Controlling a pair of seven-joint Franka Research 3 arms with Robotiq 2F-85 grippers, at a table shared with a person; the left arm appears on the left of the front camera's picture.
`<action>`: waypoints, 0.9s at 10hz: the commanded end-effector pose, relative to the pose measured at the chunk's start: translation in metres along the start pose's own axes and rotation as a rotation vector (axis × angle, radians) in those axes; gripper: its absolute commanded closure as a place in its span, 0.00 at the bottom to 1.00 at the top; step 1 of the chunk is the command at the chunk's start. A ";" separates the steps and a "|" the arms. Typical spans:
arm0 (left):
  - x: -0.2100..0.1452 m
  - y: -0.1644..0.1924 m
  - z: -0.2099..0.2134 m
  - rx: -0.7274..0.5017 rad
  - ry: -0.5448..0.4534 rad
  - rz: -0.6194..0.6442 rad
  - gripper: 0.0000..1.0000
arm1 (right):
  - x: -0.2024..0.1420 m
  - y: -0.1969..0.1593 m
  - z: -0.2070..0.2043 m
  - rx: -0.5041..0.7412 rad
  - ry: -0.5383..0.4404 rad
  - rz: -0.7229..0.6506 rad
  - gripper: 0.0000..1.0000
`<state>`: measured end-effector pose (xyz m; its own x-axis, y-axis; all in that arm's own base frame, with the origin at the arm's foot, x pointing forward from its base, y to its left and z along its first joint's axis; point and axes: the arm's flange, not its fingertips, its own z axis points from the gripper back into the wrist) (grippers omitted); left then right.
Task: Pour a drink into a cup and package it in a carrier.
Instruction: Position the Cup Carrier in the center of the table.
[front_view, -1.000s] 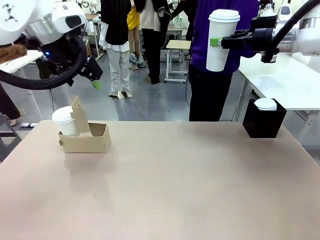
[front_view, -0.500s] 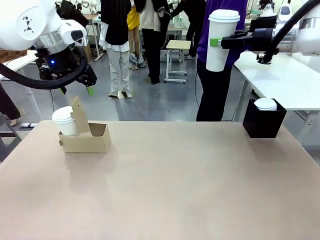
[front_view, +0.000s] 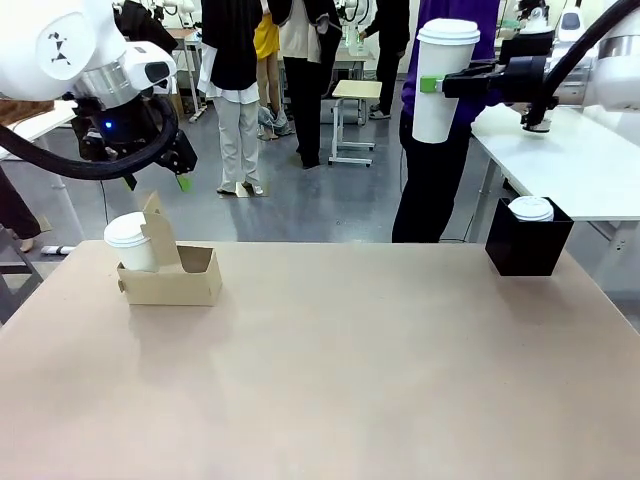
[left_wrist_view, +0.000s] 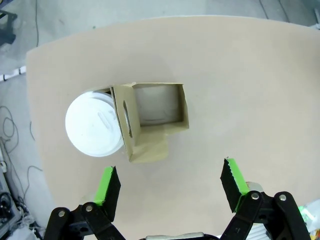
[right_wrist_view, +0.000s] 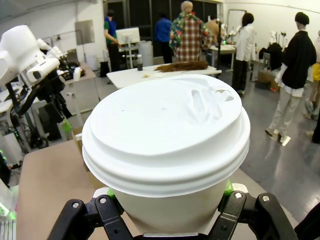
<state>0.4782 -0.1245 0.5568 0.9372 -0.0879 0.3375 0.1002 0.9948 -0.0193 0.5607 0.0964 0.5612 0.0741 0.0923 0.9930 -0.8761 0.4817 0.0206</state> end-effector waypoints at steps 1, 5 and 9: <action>0.000 0.000 0.000 0.000 0.001 0.000 0.00 | 0.005 0.002 0.002 -0.001 -0.003 0.007 0.20; 0.022 0.019 -0.036 0.069 0.060 0.129 0.00 | 0.005 0.002 0.002 -0.001 -0.003 0.007 0.20; 0.035 0.041 -0.056 0.110 0.061 0.188 0.58 | 0.005 0.002 0.002 -0.001 -0.003 0.007 0.20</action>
<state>0.5291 -0.0870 0.5106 0.9618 0.0733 0.2638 -0.0769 0.9970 0.0034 0.5607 0.0963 0.5613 0.0740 0.0923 0.9930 -0.8761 0.4818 0.0205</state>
